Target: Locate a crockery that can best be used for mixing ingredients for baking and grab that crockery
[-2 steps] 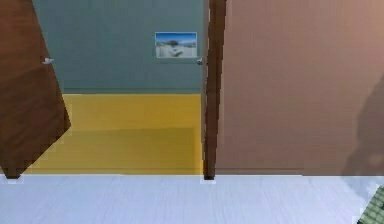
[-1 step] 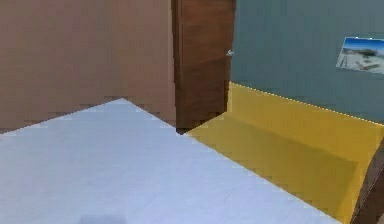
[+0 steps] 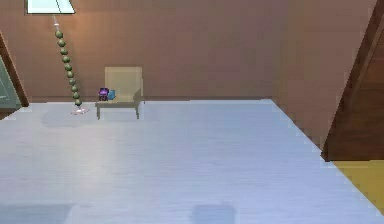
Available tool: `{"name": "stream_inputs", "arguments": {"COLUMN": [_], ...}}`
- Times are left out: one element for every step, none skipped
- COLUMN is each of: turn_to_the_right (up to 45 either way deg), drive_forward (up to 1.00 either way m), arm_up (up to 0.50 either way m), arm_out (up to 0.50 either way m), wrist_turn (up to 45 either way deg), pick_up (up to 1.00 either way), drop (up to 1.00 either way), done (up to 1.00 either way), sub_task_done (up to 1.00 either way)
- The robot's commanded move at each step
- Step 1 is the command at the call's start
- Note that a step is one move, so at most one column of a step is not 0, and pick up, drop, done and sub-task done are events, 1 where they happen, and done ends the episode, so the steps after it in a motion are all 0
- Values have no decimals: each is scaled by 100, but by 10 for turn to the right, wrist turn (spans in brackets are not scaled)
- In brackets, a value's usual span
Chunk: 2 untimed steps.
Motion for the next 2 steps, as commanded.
{"name": "stream_inputs", "arguments": {"turn_to_the_right": [0, -420], "drive_forward": [55, 0], "arm_up": [0, 0], "arm_out": [0, 0], "wrist_turn": [0, 0], "pick_up": [0, 0], "drop": [0, 0], "done": [0, 0], "sub_task_done": [0, 0]}}
